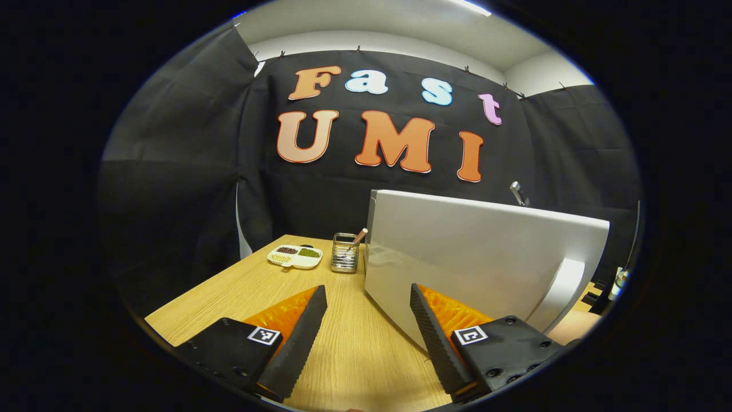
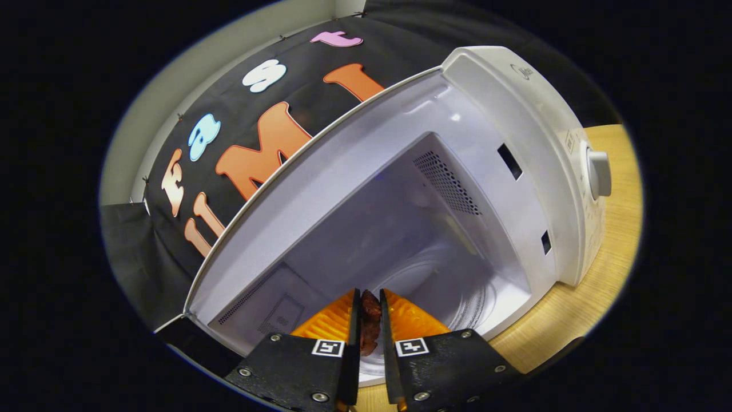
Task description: Open the microwave oven with the left hand, put the food in, and close the microwave oven.
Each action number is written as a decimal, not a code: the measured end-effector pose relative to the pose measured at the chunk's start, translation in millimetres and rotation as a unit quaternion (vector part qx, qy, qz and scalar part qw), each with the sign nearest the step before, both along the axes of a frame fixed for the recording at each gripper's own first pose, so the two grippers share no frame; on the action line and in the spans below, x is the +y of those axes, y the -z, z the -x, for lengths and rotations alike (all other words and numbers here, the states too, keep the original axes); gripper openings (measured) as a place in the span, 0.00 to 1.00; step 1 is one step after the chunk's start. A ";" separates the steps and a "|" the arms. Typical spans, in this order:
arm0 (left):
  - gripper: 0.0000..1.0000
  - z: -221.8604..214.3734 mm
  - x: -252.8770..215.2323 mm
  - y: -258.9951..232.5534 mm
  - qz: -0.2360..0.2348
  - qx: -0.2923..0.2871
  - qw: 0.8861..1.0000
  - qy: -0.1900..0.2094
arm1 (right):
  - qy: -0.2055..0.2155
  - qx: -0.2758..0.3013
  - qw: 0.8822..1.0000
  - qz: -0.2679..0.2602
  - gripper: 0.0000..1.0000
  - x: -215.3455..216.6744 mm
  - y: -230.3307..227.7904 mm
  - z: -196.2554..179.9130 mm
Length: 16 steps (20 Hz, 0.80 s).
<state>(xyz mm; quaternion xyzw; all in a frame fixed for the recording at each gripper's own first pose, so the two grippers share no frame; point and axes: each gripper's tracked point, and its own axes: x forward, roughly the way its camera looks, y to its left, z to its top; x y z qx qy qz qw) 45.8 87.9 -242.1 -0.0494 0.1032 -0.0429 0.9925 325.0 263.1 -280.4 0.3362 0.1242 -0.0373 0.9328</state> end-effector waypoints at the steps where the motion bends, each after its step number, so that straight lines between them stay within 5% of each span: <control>1: 0.94 -1.5 3.3 -0.8 -0.002 0.000 1.000 -0.004 | 0.007 0.000 1.000 0.026 0.27 -7.0 2.9 -2.1; 4: 0.93 -2.0 6.2 -1.9 0.000 -0.001 1.000 -0.009 | 0.010 -0.013 0.997 0.076 0.58 -17.9 -9.0 1.1; 5: 0.95 -2.1 6.8 1.1 0.001 0.000 1.000 -0.009 | 0.014 -0.016 0.996 0.090 0.75 -21.3 -13.2 2.1; 7: 0.95 -1.4 5.9 2.2 0.002 0.003 1.000 -0.008 | 0.014 -0.023 0.993 0.116 0.90 -24.2 -22.9 7.8; 16: 0.94 3.1 9.3 -10.6 -0.010 -0.005 1.000 -0.009 | -0.058 -0.017 0.979 0.194 0.94 -31.2 -58.6 77.3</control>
